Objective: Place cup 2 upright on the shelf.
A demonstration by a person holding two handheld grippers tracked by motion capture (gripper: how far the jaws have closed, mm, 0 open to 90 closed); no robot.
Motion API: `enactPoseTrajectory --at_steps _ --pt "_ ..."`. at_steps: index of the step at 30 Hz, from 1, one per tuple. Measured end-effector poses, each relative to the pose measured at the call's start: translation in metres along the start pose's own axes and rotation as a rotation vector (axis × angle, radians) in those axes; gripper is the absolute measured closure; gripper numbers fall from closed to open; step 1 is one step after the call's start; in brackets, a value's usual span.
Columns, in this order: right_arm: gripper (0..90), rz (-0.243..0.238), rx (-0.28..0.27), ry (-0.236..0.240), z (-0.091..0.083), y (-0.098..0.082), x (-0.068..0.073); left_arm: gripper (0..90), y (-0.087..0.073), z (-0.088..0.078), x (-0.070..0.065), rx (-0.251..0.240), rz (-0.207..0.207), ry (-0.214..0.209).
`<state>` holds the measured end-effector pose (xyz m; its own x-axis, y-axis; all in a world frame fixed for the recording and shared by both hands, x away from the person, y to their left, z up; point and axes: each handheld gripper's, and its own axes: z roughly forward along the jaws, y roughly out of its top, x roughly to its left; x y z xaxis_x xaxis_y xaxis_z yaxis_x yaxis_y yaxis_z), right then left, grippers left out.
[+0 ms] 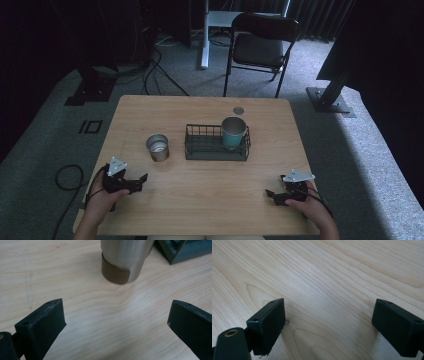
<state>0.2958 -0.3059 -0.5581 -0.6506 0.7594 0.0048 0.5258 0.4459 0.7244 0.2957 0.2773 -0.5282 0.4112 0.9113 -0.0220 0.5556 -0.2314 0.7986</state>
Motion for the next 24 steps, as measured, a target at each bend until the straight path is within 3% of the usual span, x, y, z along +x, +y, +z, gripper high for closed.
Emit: enactPoseTrajectory --at_steps 24 --pt "11.2 0.0 0.001 0.0 0.0 0.0 0.0 1.8 0.034 0.017 -0.004 -0.061 0.033 0.0"
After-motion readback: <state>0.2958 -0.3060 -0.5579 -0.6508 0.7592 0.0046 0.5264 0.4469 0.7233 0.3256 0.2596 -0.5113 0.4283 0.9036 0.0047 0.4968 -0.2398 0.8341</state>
